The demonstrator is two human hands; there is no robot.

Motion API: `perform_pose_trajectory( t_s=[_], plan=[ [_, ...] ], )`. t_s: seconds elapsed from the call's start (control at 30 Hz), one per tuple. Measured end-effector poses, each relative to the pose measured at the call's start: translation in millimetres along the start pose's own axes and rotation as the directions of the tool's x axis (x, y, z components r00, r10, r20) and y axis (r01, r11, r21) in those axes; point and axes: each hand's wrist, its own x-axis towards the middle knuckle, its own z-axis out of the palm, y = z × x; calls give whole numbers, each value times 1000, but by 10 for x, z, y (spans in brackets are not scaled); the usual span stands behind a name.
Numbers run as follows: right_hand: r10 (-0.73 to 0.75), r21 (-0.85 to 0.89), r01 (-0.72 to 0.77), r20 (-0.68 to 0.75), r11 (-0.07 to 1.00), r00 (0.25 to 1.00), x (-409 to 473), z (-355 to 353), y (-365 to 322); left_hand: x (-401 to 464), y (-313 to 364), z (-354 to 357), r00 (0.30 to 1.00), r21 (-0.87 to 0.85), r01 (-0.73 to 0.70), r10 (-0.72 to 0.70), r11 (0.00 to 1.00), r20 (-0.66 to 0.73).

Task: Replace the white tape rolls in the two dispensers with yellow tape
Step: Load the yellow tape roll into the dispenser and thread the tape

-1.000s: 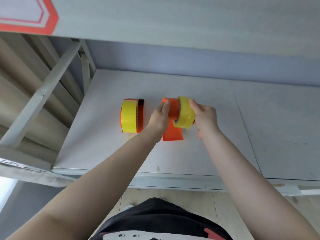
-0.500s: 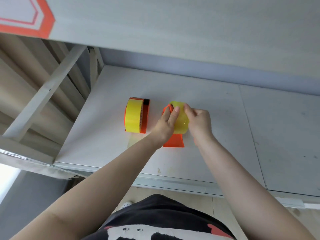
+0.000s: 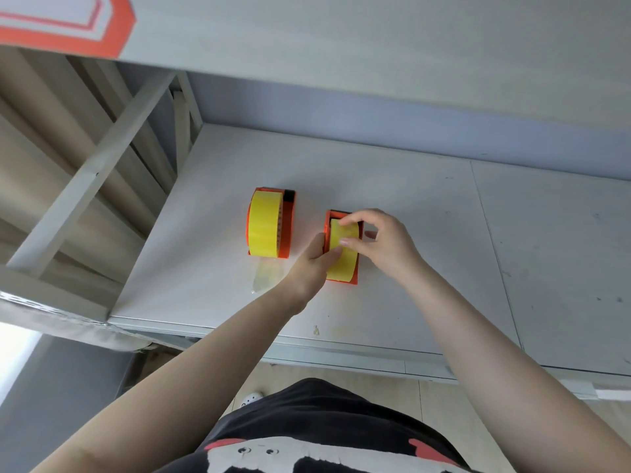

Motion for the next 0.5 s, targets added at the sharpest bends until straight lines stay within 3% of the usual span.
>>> perform_pose_trajectory(
  t_s=[0.17,0.37,0.43,0.5],
  plan=[
    [-84,-133,74,-64,988,994,76,14,-90,-2,70,-1,1000,11,-3,3,1000,1],
    [-191,-456,118,-116,882,975,87,75,-170,-21,40,8,1000,26,15,-15,1000,-11],
    [-125,-373,49,-181,926,975,121,67,-155,-19,49,8,999,15,35,-35,999,-28],
    [2,-184,-47,-236,982,972,173,41,-123,-11,58,19,997,-10,53,-54,999,-49]
  ],
)
